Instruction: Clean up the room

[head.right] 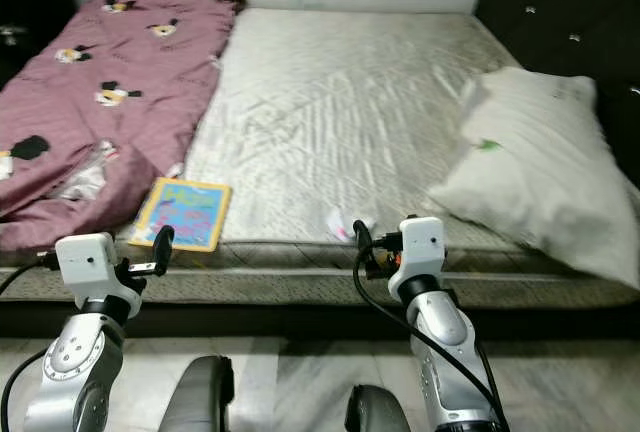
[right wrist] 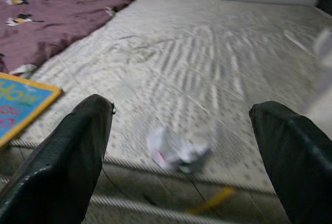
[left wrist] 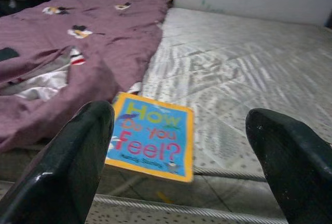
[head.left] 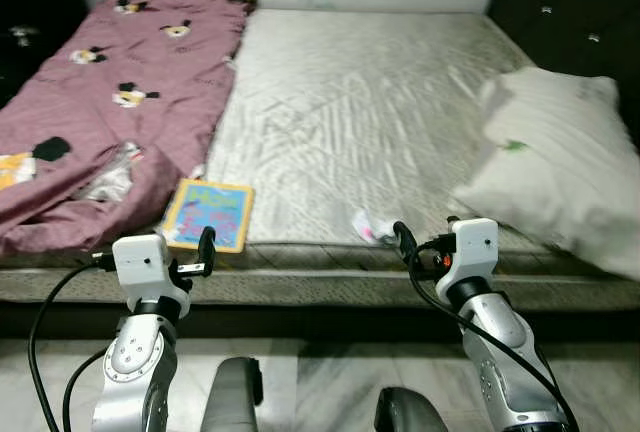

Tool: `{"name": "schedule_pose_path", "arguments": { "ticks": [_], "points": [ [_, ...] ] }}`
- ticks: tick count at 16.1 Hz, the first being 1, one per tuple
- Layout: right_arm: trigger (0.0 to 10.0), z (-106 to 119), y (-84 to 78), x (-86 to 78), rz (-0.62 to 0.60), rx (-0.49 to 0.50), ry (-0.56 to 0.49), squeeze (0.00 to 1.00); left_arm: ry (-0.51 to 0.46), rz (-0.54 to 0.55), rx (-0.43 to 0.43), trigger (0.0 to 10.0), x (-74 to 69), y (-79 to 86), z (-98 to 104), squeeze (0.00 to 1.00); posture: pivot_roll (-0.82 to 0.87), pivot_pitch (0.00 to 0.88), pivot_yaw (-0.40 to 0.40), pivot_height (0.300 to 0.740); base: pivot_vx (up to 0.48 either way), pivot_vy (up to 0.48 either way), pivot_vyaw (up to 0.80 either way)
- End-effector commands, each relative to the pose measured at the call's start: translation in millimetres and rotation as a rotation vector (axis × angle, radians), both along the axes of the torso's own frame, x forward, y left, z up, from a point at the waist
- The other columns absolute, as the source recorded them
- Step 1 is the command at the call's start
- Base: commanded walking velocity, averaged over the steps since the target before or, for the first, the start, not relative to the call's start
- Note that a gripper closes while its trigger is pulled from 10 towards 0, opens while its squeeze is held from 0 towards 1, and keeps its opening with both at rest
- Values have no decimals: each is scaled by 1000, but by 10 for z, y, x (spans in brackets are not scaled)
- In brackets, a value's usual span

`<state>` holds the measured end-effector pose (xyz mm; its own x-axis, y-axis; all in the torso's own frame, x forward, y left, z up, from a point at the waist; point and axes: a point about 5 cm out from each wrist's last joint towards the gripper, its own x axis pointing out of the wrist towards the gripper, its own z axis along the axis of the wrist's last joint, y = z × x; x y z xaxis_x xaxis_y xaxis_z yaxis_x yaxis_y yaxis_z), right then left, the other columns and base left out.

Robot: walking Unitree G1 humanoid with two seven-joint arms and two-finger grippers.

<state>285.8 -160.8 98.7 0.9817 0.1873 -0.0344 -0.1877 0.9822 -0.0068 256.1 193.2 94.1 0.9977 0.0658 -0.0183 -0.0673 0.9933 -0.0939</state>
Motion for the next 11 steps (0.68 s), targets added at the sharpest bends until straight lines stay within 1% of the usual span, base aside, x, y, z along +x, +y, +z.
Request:
{"name": "schedule_pose_path", "arguments": {
  "ticks": [1, 6, 8, 11],
  "points": [
    [10000, 79, 28, 24, 17, -1, -28, 0, 1, -15, 4, 10000, -11, -8, 16, 0, 31, 56, -18, 602, 352, 0, 0],
    [10000, 85, 55, 27, 32, -12, -33, 0, 7, -19, 3, 10000, -6, -16, 9, 0, 34, 60, -18, 602, 355, 0, 0],
    [10000, 88, 58, 33, 29, -12, -34, 0, 11, -17, 2, 10000, 2, -11, 11, 0, 32, 65, -16, 602, 262, 0, 0],
    [10000, 80, 62, 37, 28, -10, -30, 0, 18, 2, -5, 10000, 13, 0, 10, 0, 35, 72, -14, 602, 0, 0, 0]
  ]
}}
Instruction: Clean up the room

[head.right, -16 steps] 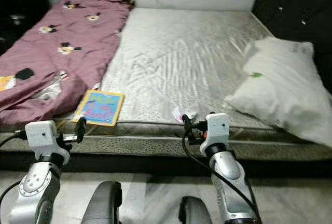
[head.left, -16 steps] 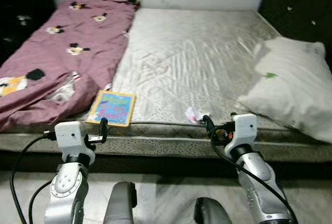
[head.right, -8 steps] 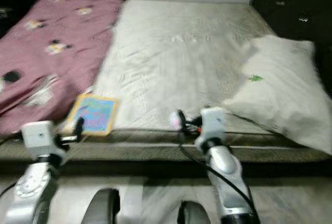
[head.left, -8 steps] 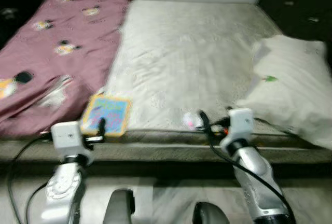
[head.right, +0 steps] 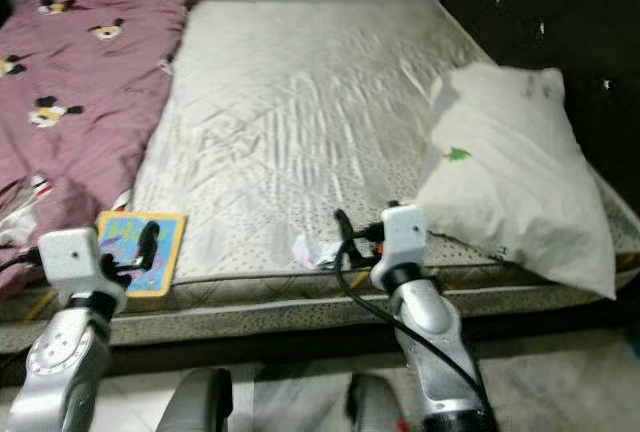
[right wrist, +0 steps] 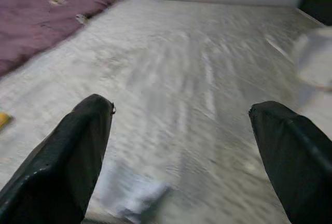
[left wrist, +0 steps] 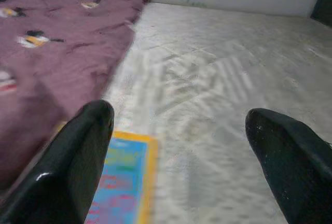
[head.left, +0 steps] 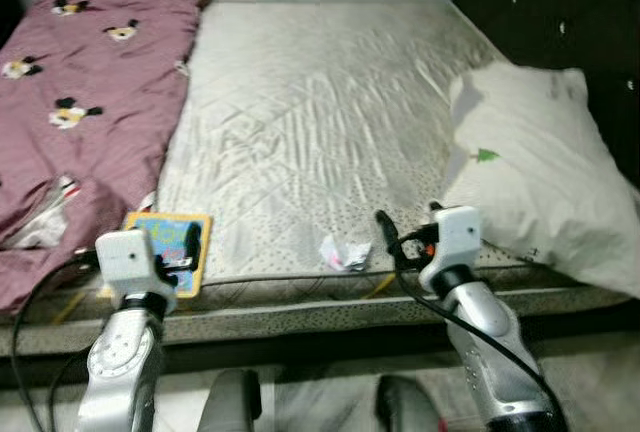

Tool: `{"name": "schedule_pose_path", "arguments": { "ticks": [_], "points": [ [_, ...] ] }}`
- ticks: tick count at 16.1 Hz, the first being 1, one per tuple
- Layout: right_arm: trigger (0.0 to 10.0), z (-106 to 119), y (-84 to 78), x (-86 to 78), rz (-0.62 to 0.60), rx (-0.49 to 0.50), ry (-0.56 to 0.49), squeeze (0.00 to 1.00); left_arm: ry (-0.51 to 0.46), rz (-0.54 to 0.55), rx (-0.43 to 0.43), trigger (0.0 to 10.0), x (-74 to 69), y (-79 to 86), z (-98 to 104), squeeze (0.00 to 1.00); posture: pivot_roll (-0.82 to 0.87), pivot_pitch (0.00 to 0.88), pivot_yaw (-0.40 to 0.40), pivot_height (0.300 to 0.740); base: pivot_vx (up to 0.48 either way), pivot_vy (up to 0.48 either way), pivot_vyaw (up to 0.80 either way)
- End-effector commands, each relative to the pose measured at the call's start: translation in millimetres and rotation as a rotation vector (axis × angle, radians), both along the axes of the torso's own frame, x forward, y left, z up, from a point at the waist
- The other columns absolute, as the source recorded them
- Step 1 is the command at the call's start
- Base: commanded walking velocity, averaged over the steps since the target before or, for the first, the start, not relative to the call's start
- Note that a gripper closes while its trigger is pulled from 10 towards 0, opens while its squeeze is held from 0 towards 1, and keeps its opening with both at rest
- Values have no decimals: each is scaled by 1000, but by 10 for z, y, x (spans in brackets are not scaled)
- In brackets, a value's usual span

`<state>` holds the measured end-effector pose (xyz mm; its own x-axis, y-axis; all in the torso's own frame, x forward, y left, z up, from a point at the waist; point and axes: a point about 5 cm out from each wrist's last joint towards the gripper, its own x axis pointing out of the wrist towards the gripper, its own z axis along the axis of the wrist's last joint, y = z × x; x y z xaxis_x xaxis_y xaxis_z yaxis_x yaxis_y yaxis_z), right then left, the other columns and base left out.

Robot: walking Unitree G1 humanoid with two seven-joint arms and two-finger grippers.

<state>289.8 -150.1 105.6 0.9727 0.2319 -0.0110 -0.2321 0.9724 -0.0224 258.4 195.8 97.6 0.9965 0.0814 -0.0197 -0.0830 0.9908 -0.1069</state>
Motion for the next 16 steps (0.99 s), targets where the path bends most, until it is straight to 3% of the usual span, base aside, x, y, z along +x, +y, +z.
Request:
{"name": "schedule_pose_path", "arguments": {
  "ticks": [1, 5, 7, 12, 13, 16],
  "points": [
    [10000, 10, -43, -2, -17, 2, -4, 0, 17, -13, 9, 10000, -8, -26, -24, 0, 35, 72, -13, 602, 0, 0, 0],
    [10000, 11, -30, -5, 3, 21, -6, 0, 23, -9, 12, 10000, 0, -22, -22, 0, 35, 74, -13, 574, 0, 0, 0],
    [10000, 16, -26, -3, 8, 25, -12, 0, 25, -8, 13, 10000, 3, -23, -24, 0, 35, 74, -13, 540, 0, 0, 0],
    [10000, -4, -10, 9, 27, -3, 8, 0, 22, -17, 11, 10000, 12, -32, -16, 0, 31, 81, -15, 540, 0, 0, 0],
    [10000, -2, 1, 10, 41, -38, -2, 0, 20, -18, 10, 10000, 11, -33, -16, 0, 31, 81, -15, 540, 0, 0, 644],
    [10000, -5, 11, 5, 38, -17, 1, 0, 17, -22, 10, 10000, 8, -37, -11, 0, 31, 81, -15, 540, 170, 0, 727]
  ]
}}
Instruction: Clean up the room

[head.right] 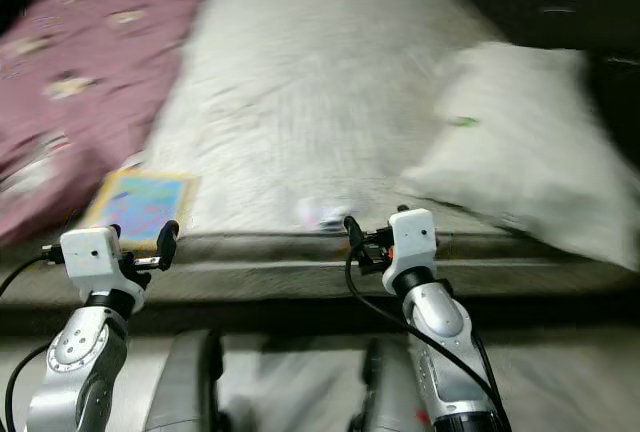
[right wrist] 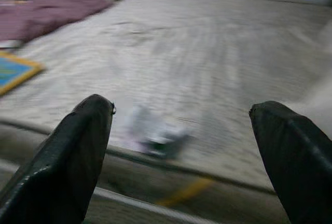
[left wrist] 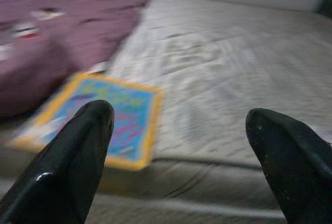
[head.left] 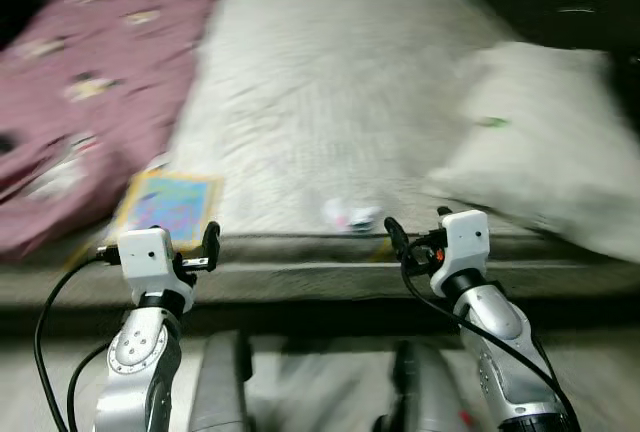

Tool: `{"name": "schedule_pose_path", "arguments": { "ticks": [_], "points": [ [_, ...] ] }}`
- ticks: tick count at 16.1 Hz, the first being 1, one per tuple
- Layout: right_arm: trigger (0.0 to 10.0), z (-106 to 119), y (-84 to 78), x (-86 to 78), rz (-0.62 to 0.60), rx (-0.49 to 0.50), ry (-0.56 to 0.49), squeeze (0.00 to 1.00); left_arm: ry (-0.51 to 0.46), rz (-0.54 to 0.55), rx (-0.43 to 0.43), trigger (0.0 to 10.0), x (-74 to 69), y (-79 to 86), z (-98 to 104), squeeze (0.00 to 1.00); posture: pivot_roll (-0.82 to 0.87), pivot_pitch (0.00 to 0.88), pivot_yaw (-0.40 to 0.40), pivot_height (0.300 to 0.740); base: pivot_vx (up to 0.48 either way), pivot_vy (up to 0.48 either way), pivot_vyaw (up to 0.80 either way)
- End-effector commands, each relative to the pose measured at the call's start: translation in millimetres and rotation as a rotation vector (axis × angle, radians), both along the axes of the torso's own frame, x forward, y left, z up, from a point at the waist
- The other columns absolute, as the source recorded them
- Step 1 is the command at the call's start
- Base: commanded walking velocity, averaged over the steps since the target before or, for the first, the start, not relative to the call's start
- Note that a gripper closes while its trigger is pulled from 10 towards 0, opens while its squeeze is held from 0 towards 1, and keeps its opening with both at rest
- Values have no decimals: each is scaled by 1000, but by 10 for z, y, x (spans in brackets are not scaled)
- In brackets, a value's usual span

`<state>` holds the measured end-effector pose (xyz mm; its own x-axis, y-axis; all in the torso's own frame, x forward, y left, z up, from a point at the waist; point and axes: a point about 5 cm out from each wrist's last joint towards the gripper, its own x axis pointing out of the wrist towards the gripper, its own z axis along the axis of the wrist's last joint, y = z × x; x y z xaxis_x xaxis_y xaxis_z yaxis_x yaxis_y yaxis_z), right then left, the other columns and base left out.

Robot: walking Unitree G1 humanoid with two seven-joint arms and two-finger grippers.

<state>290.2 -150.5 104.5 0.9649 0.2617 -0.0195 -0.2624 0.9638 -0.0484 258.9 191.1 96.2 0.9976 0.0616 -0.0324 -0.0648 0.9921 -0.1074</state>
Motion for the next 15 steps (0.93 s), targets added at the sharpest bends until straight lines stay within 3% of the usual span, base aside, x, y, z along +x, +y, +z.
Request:
{"name": "schedule_pose_path", "arguments": {
  "ticks": [1, 11, 15],
  "points": [
    [10000, 6, 7, 4, 4, 15, 0, 0, 4, -3, 11, 10000, 6, 7, 3, 0, 33, 75, -15, 540, 300, 0, 0],
    [10000, -13, -1, 30, 9, 18, 7, 0, -1, -24, 12, 10000, 18, -26, -4, 0, 35, 56, -17, 540, 399, 0, 0],
    [10000, -27, -3, 42, 10, 17, 16, 0, 16, -15, -7, 10000, 29, -27, -19, 0, 35, 56, -17, 540, 0, 0, 0]
  ]
}}
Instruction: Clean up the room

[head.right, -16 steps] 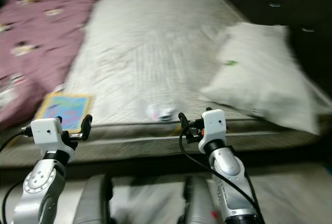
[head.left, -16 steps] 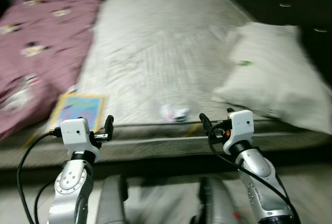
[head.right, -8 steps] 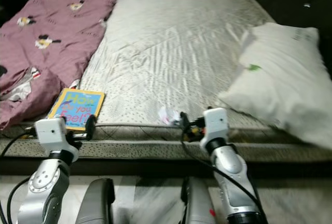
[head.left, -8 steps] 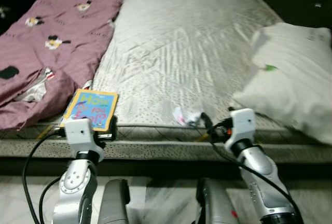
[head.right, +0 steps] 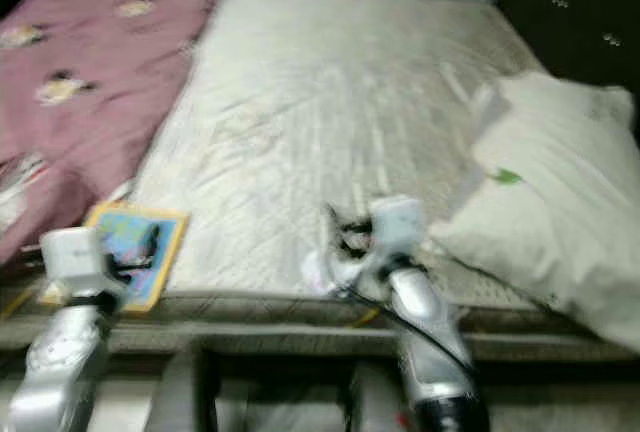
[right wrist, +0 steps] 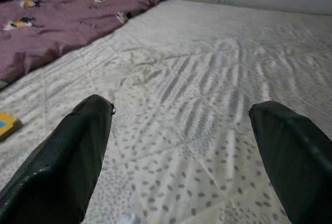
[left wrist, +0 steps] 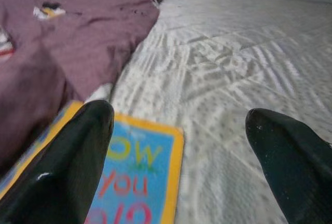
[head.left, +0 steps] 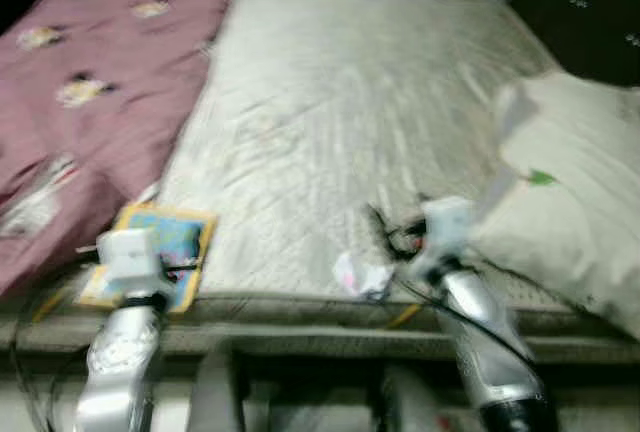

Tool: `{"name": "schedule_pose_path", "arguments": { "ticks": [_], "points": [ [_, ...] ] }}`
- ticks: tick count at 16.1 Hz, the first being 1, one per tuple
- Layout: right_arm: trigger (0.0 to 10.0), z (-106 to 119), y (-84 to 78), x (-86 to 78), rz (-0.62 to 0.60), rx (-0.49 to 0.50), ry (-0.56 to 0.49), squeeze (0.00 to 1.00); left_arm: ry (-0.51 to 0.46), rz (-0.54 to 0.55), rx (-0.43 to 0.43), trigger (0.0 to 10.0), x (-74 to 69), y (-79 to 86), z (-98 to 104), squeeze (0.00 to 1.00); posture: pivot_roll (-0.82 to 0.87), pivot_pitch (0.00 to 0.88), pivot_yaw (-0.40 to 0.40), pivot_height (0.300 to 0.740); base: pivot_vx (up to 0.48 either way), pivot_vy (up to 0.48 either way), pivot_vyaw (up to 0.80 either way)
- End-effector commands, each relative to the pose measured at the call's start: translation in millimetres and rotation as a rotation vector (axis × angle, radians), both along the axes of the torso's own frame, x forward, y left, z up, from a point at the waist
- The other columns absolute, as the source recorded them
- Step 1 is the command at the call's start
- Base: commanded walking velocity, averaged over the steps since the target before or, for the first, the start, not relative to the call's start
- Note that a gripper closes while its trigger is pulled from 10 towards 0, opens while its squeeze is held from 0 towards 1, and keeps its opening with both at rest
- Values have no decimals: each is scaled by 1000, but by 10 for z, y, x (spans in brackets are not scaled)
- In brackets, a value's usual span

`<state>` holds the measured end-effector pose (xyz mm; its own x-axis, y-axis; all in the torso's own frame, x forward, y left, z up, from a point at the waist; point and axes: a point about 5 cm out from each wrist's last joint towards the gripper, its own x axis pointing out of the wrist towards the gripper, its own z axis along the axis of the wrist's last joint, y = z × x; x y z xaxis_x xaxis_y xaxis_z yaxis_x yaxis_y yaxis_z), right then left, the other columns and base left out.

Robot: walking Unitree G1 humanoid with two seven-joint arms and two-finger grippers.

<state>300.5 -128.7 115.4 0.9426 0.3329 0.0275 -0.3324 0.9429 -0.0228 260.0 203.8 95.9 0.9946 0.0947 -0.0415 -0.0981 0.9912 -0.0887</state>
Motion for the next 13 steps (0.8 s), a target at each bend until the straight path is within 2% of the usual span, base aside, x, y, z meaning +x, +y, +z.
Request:
{"name": "schedule_pose_path", "arguments": {
  "ticks": [1, 2, 4, 8, 12, 13],
  "points": [
    [10000, -134, -219, -56, -61, -32, 53, 0, 7, -46, -23, 10000, 19, -151, -16, 0, 39, 64, -21, 540, 0, 0, 0],
    [10000, -135, -220, -55, -58, -31, 53, 0, 7, -44, -21, 10000, 20, -151, -17, 0, 39, 64, -21, 540, 0, 0, 0],
    [10000, -144, -221, -50, -58, -31, 58, 0, 11, -43, -20, 10000, 18, -150, -16, 0, 42, 69, -20, 540, 0, 0, 641],
    [10000, -218, -321, -22, -78, -87, 115, 0, 60, -35, -8, 10000, 8, -125, -65, 0, 41, 72, -18, 540, 0, 0, 0],
    [10000, -369, -328, -77, 69, -179, 262, 0, 113, -1, 39, 10000, -92, -40, -111, 0, 46, 83, -17, 540, 0, 0, 0],
    [10000, -397, -312, -91, 121, -195, 300, 0, 116, 1, 46, 10000, -167, -19, -108, 0, 60, 89, -16, 540, 0, 0, 0]
  ]
}}
